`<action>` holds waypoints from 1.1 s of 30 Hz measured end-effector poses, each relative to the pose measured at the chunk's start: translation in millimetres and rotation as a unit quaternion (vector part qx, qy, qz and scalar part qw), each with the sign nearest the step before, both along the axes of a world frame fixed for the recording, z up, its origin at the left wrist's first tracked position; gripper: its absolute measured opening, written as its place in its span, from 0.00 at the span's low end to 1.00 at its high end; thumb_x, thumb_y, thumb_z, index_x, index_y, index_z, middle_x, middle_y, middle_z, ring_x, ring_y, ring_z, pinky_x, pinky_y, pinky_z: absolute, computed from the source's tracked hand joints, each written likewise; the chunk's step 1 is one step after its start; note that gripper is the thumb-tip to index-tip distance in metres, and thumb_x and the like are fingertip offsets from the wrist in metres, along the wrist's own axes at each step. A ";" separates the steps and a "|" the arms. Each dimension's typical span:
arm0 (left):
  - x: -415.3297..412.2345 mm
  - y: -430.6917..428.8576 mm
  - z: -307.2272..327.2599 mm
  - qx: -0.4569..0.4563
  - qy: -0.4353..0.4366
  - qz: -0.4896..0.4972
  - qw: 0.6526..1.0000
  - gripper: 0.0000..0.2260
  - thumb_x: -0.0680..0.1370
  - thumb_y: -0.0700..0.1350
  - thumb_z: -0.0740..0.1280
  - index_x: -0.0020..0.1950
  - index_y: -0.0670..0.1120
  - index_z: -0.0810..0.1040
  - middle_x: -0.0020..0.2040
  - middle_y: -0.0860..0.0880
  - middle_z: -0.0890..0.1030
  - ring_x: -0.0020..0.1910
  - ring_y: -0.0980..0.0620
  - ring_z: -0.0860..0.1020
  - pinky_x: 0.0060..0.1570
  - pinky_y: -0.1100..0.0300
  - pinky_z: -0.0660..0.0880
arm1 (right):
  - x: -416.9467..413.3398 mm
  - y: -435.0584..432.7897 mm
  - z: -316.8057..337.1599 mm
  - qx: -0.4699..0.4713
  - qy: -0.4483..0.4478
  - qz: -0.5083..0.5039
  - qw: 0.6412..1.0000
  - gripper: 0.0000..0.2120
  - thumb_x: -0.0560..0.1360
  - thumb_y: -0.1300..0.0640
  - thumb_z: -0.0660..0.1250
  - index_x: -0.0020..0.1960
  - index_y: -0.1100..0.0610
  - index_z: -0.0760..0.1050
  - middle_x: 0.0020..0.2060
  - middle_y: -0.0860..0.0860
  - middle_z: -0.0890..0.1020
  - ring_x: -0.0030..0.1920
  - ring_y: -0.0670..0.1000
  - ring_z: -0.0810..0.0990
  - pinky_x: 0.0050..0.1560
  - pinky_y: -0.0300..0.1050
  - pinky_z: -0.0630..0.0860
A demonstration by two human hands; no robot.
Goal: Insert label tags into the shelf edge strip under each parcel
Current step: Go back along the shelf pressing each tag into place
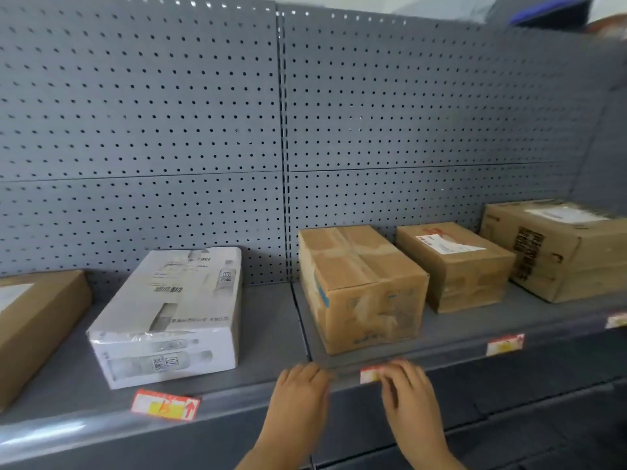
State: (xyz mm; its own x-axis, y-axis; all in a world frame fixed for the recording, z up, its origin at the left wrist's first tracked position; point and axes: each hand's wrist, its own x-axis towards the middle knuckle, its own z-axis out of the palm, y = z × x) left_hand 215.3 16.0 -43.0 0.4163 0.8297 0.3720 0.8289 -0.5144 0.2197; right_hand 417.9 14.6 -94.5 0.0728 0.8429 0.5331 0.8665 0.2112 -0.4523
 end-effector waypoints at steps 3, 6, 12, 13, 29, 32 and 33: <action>29.3 16.8 -10.3 0.002 0.028 0.017 0.999 0.12 0.78 0.44 0.59 0.60 0.52 0.74 0.56 0.51 0.77 0.56 0.48 0.73 0.53 0.56 0.66 | 22.6 6.3 11.1 -0.023 -0.045 -0.034 0.998 0.08 0.72 0.60 0.71 0.50 0.52 0.79 0.47 0.47 0.80 0.49 0.50 0.77 0.47 0.46 0.77; 51.6 25.5 -12.8 -0.014 0.035 0.015 0.999 0.10 0.77 0.42 0.61 0.56 0.51 0.76 0.52 0.49 0.78 0.55 0.46 0.74 0.51 0.54 0.68 | 36.6 14.8 18.4 -0.050 -0.097 -0.006 0.994 0.07 0.75 0.57 0.68 0.52 0.52 0.79 0.48 0.46 0.79 0.49 0.49 0.77 0.48 0.45 0.76; 63.2 32.5 -12.7 -0.024 0.093 0.015 0.995 0.06 0.71 0.40 0.68 0.45 0.49 0.78 0.44 0.48 0.79 0.47 0.45 0.76 0.43 0.55 0.69 | 47.1 24.3 25.7 -0.052 -0.150 0.042 0.986 0.11 0.66 0.64 0.75 0.42 0.51 0.78 0.39 0.47 0.79 0.39 0.50 0.78 0.35 0.44 0.76; 64.2 32.7 -13.2 -0.012 0.100 0.012 0.995 0.07 0.68 0.39 0.70 0.44 0.49 0.78 0.42 0.48 0.79 0.45 0.45 0.76 0.41 0.55 0.70 | 49.1 25.7 25.5 -0.052 -0.157 0.046 0.985 0.12 0.65 0.65 0.76 0.41 0.51 0.78 0.38 0.47 0.79 0.38 0.50 0.77 0.34 0.44 0.76; 7.9 15.0 6.1 0.068 -0.023 0.033 0.997 0.06 0.61 0.45 0.74 0.34 0.52 0.78 0.32 0.54 0.78 0.31 0.53 0.77 0.34 0.64 0.65 | -44.5 21.5 22.6 0.142 -0.076 0.157 0.974 0.12 0.75 0.53 0.60 0.43 0.58 0.80 0.41 0.53 0.81 0.43 0.51 0.73 0.45 0.43 0.67; -55.0 5.3 14.5 0.079 -0.051 0.071 0.993 0.03 0.67 0.42 0.68 0.33 0.48 0.77 0.31 0.51 0.77 0.29 0.50 0.76 0.31 0.61 0.71 | -110.6 19.6 32.3 0.151 -0.047 0.207 0.965 0.09 0.75 0.55 0.62 0.42 0.57 0.78 0.40 0.52 0.80 0.41 0.52 0.74 0.43 0.44 0.69; -78.7 2.5 15.8 0.072 -0.047 0.086 0.993 0.05 0.65 0.39 0.72 0.34 0.47 0.78 0.32 0.50 0.78 0.30 0.48 0.77 0.31 0.61 0.73 | -130.0 18.3 35.5 0.142 -0.045 0.218 0.965 0.08 0.75 0.55 0.62 0.41 0.56 0.77 0.39 0.51 0.80 0.41 0.52 0.75 0.43 0.44 0.69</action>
State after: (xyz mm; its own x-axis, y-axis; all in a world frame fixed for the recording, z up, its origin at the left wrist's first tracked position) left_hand 136.6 18.5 -27.2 0.2310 0.8212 0.5218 0.8867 -0.3985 0.2346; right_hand 287.8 32.9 -59.0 -0.3130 0.6028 0.7340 0.7006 0.6683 -0.2501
